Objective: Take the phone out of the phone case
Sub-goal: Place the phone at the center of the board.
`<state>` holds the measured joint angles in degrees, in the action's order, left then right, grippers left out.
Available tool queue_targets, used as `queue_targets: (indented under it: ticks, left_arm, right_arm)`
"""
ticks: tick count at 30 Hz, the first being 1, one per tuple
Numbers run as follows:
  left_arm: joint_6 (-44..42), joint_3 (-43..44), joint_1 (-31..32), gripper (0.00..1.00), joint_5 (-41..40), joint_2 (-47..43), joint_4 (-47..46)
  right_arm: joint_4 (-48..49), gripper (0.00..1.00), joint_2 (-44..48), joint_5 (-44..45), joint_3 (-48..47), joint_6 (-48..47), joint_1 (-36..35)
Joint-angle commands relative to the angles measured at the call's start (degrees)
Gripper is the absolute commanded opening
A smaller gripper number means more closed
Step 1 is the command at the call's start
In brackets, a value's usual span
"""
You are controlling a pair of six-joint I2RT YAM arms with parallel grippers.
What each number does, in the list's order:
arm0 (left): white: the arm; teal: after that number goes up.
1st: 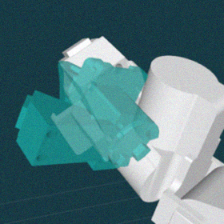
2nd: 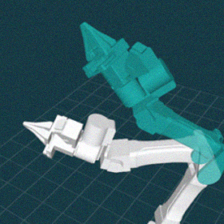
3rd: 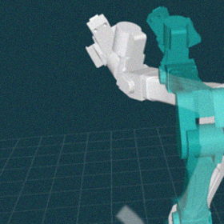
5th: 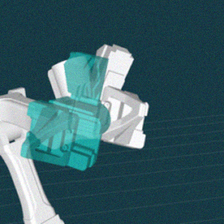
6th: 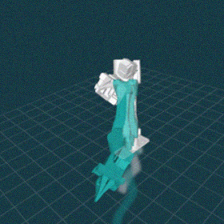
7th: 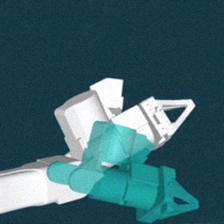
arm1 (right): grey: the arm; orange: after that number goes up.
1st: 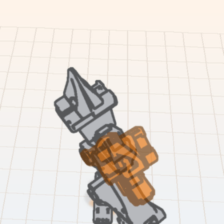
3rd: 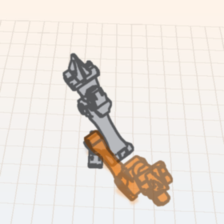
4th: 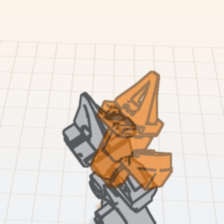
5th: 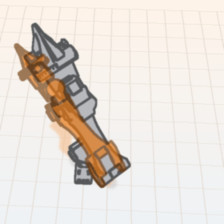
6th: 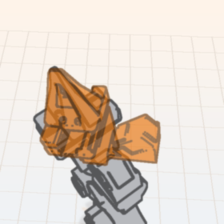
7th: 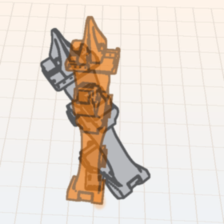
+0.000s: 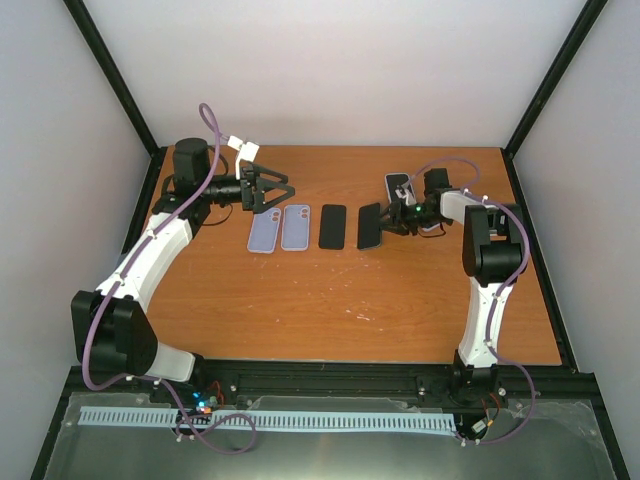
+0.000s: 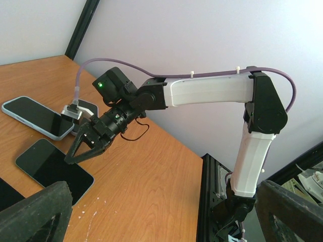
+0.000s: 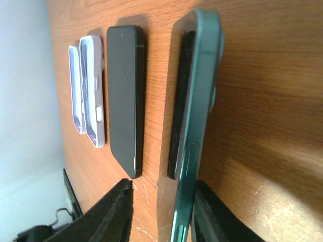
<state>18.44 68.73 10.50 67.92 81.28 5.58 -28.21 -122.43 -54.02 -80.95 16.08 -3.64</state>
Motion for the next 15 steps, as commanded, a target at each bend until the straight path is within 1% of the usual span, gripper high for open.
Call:
queue_targets:
  ticks: [1,5,8,10,12,13,15]
  left_arm:
    - [-0.82,0.60,-0.22,1.00,0.28,0.63,-0.92]
    - [-0.83,0.57,-0.26,1.00,0.20,0.43,-0.77]
    - [-0.78,0.53,-0.22,1.00,0.11,0.42,-0.83]
    - [-0.64,0.59,-0.22,1.00,0.11,0.46,-0.89]
    - [-0.53,0.62,-0.22,1.00,0.13,0.42,-0.94]
    - [-0.52,0.62,-0.22,1.00,0.11,0.41,-0.93]
    - [-0.45,0.69,-0.21,1.00,0.18,0.31,-1.08]
  right_arm:
    - [0.10,0.37,0.30,-0.25,-1.23,-0.24,0.37]
    - [-1.25,0.49,1.53,2.20,-1.16,-1.49,0.39]
    - [-2.03,0.63,2.85,4.54,-0.86,-2.18,0.38]
    - [-2.55,0.69,3.59,6.21,-0.78,-2.68,0.38]
    - [-3.19,0.79,4.13,8.30,-0.78,-3.16,0.34]
    - [-3.41,0.83,4.33,9.52,-0.71,-3.40,0.38]
    - [-3.54,0.86,4.83,11.52,-0.58,-3.88,0.39]
